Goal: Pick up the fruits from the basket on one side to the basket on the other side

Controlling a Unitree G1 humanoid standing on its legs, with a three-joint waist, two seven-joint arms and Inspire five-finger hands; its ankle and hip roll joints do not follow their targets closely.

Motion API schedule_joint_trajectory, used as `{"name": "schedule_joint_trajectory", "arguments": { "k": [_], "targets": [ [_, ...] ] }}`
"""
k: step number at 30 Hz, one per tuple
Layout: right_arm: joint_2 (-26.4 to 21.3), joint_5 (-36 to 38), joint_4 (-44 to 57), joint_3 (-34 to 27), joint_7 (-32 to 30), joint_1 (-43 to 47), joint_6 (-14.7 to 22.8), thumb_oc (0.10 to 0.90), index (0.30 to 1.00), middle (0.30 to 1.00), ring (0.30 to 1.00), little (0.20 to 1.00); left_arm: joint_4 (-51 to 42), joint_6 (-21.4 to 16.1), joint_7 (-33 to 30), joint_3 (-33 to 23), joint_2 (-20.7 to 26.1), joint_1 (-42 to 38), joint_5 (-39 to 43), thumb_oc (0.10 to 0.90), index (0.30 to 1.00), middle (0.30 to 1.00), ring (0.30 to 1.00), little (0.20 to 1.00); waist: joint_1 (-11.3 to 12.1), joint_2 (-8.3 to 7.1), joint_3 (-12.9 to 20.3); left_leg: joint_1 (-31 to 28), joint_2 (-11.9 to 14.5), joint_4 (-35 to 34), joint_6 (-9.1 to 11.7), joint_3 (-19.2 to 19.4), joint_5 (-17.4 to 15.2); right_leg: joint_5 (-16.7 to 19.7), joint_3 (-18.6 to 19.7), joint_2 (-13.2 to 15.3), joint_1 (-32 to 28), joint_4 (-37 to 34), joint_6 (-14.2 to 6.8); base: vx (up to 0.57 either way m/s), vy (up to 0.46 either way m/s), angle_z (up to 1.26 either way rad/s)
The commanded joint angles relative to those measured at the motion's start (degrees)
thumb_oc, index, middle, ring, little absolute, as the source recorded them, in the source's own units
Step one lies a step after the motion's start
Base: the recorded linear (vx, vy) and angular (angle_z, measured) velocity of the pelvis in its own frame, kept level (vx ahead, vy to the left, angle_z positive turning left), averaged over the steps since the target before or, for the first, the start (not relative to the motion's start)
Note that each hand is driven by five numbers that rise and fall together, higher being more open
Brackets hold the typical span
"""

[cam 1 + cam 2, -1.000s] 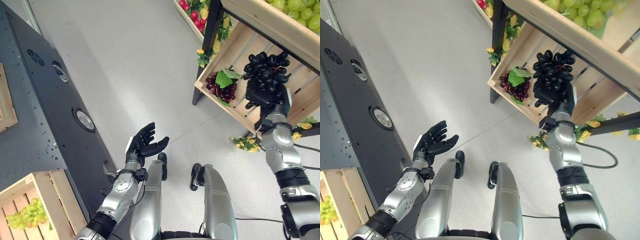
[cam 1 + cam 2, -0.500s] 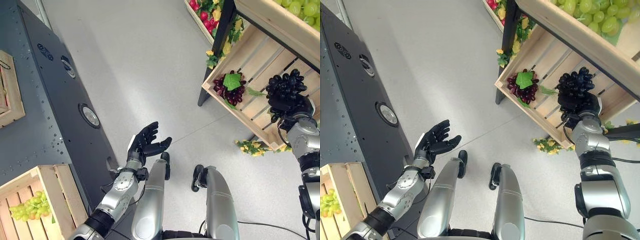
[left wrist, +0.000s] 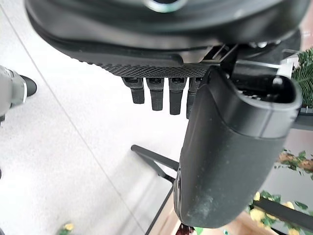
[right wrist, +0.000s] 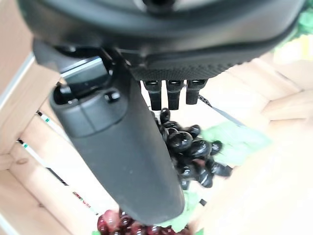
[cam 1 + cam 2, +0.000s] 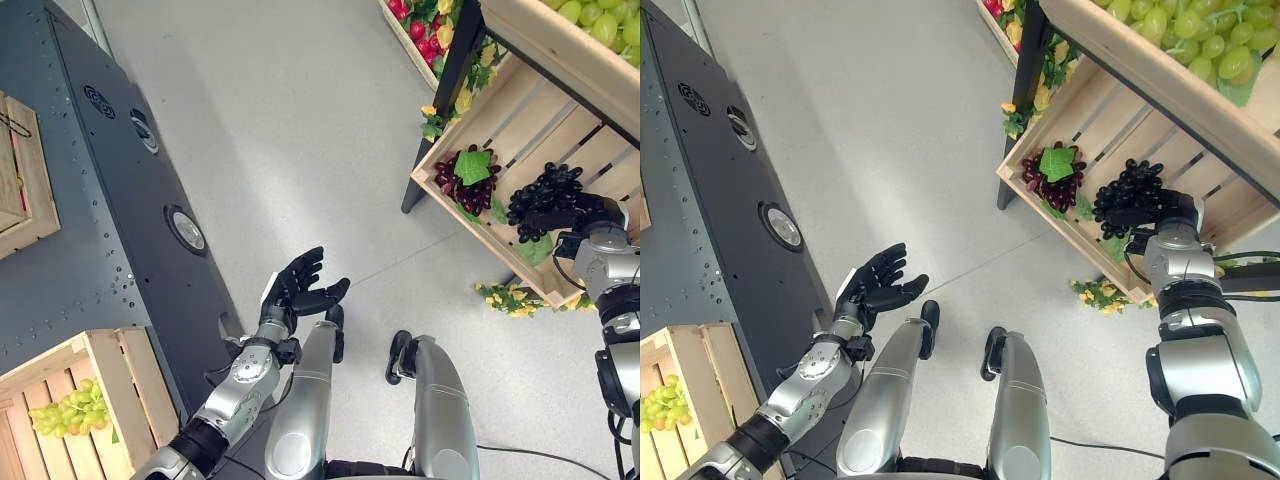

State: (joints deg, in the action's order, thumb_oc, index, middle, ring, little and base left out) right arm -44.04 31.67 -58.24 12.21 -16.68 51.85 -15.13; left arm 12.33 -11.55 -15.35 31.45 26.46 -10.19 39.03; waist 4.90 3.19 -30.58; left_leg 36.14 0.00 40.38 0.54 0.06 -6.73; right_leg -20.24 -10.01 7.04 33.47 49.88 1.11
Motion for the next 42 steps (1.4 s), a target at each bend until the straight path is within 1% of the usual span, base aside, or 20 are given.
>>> {"name": "schedule_joint_trajectory", "arguments": {
  "k": [1,5,11,12,16,18,21,23,26,27,29,30,31,32,33,35,37,40,42],
  "targets": [
    [-8.47,-3.97,0.13,2.50,-3.35,8.43,4.66,0.800,0.900,0.900,0.900,0.900,-8.42,-7.00,0.10,0.17,0.55,-0.82,-0.84,0.800,0.900,0.900,0.900,0.900,-0.19,-0.08,0.78,-4.09,-1.60,1.27,-5.70,2.78,-4.19,9.00,-0.55,0.76,-4.19,-7.98,3.37,0.00,0.000,0.00],
    [-7.51,-2.87,2.54,1.90,-6.39,8.11,6.25,0.800,0.900,0.900,0.900,0.900,-8.63,-6.83,-0.02,-0.10,0.47,-0.79,-0.30,0.800,0.900,0.900,0.900,0.900,-0.41,-0.07,0.78,-4.10,-1.67,1.82,-5.75,2.72,-4.74,8.61,-0.50,0.71,-4.20,-7.60,3.52,0.00,0.000,0.00],
    [-5.55,-1.58,8.83,1.70,-6.37,7.33,9.67,0.800,0.900,0.900,0.900,0.900,-8.88,-6.90,0.29,0.12,0.02,-0.71,-0.71,0.800,0.900,0.900,0.900,0.900,-1.07,-0.17,0.78,-5.25,-1.49,2.17,-5.84,3.06,-5.04,8.14,-0.30,0.54,-5.15,-7.56,3.87,0.00,0.006,0.00],
    [-4.40,-1.36,10.52,1.16,-5.95,6.44,11.60,0.800,0.900,0.900,0.900,0.900,-8.91,-6.87,0.13,0.03,-0.30,-0.73,-0.94,0.800,0.900,0.900,0.900,0.900,-1.33,-0.28,0.78,-5.83,-1.27,2.21,-5.84,3.29,-5.28,7.96,-0.12,0.45,-5.67,-7.61,3.94,-0.02,0.038,-0.02],
    [-0.59,-0.90,17.27,-0.77,-5.06,1.92,14.58,0.800,0.900,0.900,0.900,0.900,-7.88,-7.08,0.44,-0.75,-1.32,-0.76,-1.39,0.800,0.900,0.900,0.900,0.900,-2.17,-0.77,0.83,-9.33,-0.72,0.96,-5.54,3.75,-5.30,7.89,0.12,0.22,-9.22,-9.49,3.96,0.01,0.038,-0.02],
    [2.61,-1.21,22.04,-1.88,-3.86,-2.40,15.88,0.800,0.900,0.900,0.900,0.900,-7.30,-6.99,0.41,-1.32,-2.15,-0.61,-2.21,0.800,0.900,0.900,0.900,0.900,-2.69,-1.16,2.04,-11.46,-0.34,-0.67,-5.40,4.08,-5.23,8.15,0.28,0.36,-11.47,-11.48,3.82,0.03,0.049,-0.01],
    [5.77,-2.32,25.44,-2.29,-3.07,-6.63,17.54,0.800,0.900,0.900,0.900,0.900,-6.74,-6.44,0.45,-1.90,-2.73,-0.73,-2.75,0.800,0.900,0.900,0.900,0.900,-3.05,-1.55,3.52,-13.84,-0.05,-2.86,-5.21,4.43,-5.19,8.67,0.16,0.68,-13.97,-13.97,3.41,0.06,0.033,-0.02],
    [9.48,-3.29,29.70,-2.20,-2.01,-11.49,18.71,0.800,0.900,0.900,0.900,0.900,-6.00,-5.65,0.22,-2.34,-3.59,-0.61,-3.66,0.800,0.900,0.900,0.900,0.900,-3.51,-1.99,5.26,-16.76,0.23,-5.84,-4.89,4.81,-4.96,9.50,0.14,0.99,-17.04,-17.31,2.77,0.09,0.022,-0.07],
    [13.82,-4.51,33.74,-1.06,-1.68,-16.44,19.18,0.800,0.900,0.900,0.900,0.900,-4.36,-4.01,0.58,-3.03,-4.58,-0.24,-2.99,0.800,0.900,0.900,0.900,0.900,-3.94,-2.43,7.51,-20.41,0.35,-10.10,-4.82,5.04,-4.78,10.67,0.20,1.13,-20.57,-21.51,1.95,0.10,0.010,-0.02],
    [16.28,-5.53,35.73,0.01,-1.85,-18.77,19.19,0.800,0.900,0.900,0.900,0.900,-3.53,-3.45,0.53,-3.29,-4.99,0.22,-2.74,0.800,0.900,0.900,0.900,0.900,-4.07,-2.66,8.65,-22.10,0.31,-12.69,-4.76,5.03,-4.22,11.45,0.32,1.17,-21.97,-23.70,1.36,0.10,-0.005,-0.01],
    [18.85,-6.45,38.04,1.62,-1.11,-21.94,18.92,0.800,0.900,0.900,0.900,0.900,-2.25,-2.41,0.52,-3.78,-5.42,1.16,-3.44,0.800,0.900,0.900,0.900,0.900,-4.15,-2.92,10.46,-24.73,0.27,-16.74,-4.65,5.03,-3.10,12.49,0.59,1.11,-24.05,-27.03,0.44,0.08,-0.015,-0.02],
    [19.21,-6.63,38.37,1.78,-0.85,-22.44,18.76,0.800,0.900,0.900,0.900,0.900,-2.25,-2.09,0.45,-3.91,-5.46,1.34,-3.61,0.800,0.900,0.900,0.900,0.900,-4.14,-2.96,10.73,-25.17,0.20,-17.43,-4.63,5.02,-2.85,12.70,0.59,1.09,-24.44,-27.62,0.29,0.09,-0.018,-0.05],
    [20.48,-7.15,39.07,2.47,0.39,-24.77,19.22,0.800,0.900,0.900,0.900,0.900,-1.65,-1.40,0.41,-4.36,-5.67,2.21,-4.29,0.800,0.900,0.900,0.900,0.900,-4.05,-2.96,11.88,-26.97,0.07,-20.17,-4.57,4.90,-1.98,13.41,0.54,1.04,-26.06,-29.92,-0.27,0.07,-0.016,-0.04],
    [20.97,-7.22,39.21,2.78,1.00,-25.68,19.46,0.800,0.900,0.900,0.900,0.900,-1.15,-1.18,0.57,-4.61,-5.73,2.59,-4.48,0.800,0.900,0.900,0.900,0.900,-3.99,-2.96,12.45,-27.71,-0.07,-21.35,-4.54,4.71,-1.61,13.79,0.67,0.97,-26.82,-31.10,-0.55,0.12,-0.024,-0.01],
    [22.01,-6.77,39.76,3.71,2.81,-28.20,19.82,0.800,0.900,0.900,0.900,0.900,-0.28,0.17,0.69,-5.30,-5.78,3.82,-5.05,0.800,0.900,0.900,0.900,0.900,-3.64,-2.90,14.19,-29.81,-0.47,-25.07,-4.47,4.27,-0.43,14.84,0.55,0.94,-28.82,-34.40,-1.40,0.09,-0.017,0.03],
    [22.67,-6.60,40.17,4.20,4.10,-29.49,19.70,0.800,0.900,0.900,0.900,0.900,0.19,1.10,0.68,-5.78,-5.73,4.58,-5.41,0.800,0.900,0.900,0.900,0.900,-3.41,-2.84,15.27,-31.20,-0.72,-27.52,-4.34,3.84,0.41,15.59,0.52,0.86,-30.15,-36.51,-1.93,0.08,-0.019,0.06],
    [23.56,-6.74,40.60,5.00,5.29,-31.57,20.22,0.800,0.900,0.900,0.900,0.900,0.97,1.85,1.62,-6.63,-5.67,5.64,-5.90,0.800,0.900,0.900,0.900,0.900,-3.11,-2.91,16.68,-32.72,-0.99,-30.17,-4.37,2.85,1.33,16.51,0.94,0.61,-31.64,-38.85,-2.42,0.08,-0.033,0.11],
    [24.77,-6.98,40.71,5.96,6.57,-34.67,21.72,0.800,0.900,0.900,0.900,0.900,0.93,3.83,1.84,-7.72,-5.17,7.40,-6.96,0.800,0.900,0.900,0.900,0.900,-2.32,-2.90,18.76,-34.55,-1.36,-33.63,-4.66,1.05,2.26,16.75,0.94,0.11,-32.95,-40.32,-2.75,0.06,-0.081,0.22],
    [25.69,-7.15,40.90,6.55,6.71,-35.96,22.34,0.800,0.900,0.900,0.900,0.900,1.33,3.96,2.53,-8.40,-5.05,8.30,-6.95,0.800,0.900,0.900,0.900,0.900,-1.92,-3.01,19.52,-35.15,-1.49,-34.58,-4.64,0.33,2.57,17.02,0.64,-0.11,-33.82,-41.65,-2.74,0.04,-0.105,0.28]
  ]
}}
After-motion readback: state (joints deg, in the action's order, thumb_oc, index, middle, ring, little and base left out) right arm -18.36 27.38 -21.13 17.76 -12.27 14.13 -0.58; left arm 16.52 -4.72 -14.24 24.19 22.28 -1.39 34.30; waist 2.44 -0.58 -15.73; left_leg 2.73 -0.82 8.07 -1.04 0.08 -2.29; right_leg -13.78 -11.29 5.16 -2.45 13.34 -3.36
